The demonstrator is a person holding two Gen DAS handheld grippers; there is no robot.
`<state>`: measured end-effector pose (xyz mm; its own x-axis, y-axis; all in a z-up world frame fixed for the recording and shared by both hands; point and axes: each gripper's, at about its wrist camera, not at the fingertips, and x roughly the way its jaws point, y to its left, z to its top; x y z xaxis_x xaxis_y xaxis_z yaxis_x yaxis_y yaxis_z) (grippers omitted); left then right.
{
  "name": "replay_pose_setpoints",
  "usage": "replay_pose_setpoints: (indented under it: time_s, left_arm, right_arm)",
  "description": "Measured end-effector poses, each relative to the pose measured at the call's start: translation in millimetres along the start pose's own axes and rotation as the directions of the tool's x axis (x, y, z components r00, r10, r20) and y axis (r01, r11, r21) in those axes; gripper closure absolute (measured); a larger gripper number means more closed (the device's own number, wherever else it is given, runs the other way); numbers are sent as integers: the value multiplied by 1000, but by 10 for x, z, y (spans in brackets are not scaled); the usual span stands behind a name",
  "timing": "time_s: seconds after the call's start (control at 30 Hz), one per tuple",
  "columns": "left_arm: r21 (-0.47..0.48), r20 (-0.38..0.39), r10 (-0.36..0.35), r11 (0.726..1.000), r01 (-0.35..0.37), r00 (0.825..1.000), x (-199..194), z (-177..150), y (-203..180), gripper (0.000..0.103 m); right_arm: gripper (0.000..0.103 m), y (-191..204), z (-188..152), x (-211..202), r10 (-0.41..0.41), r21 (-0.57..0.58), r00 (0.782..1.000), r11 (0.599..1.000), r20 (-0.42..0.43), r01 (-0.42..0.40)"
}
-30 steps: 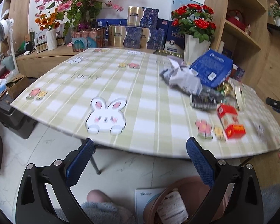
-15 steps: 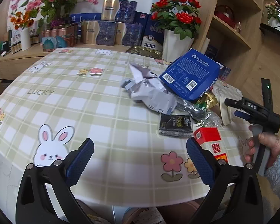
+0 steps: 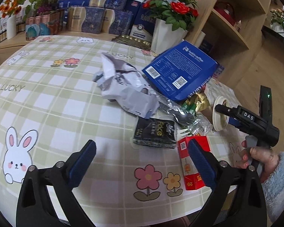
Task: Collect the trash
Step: 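Grasp the coconut yogurt lid with the right tool while the left tool reaches the black tissue pack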
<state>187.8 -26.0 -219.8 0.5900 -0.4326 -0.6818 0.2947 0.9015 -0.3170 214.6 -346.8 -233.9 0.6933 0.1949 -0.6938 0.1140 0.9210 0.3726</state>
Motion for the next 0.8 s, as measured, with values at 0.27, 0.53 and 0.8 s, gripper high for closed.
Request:
replay_pose_setpoints:
  time_s: [0.27, 0.53, 0.8]
  left_arm:
    - [-23, -69, -6, 1000, 4, 998, 331, 78, -102, 12]
    - [-8, -105, 33, 999, -34, 994, 598, 156, -172, 13]
    - [157, -86, 108, 983, -94, 990, 651, 92, -359, 41]
  right_arm:
    - [17, 49, -102, -295, 40, 8, 997, 999, 63, -41]
    - [17, 89, -317, -462, 46, 6, 996, 999, 74, -47]
    - [17, 103, -481, -594, 59, 31, 995, 998, 83, -61]
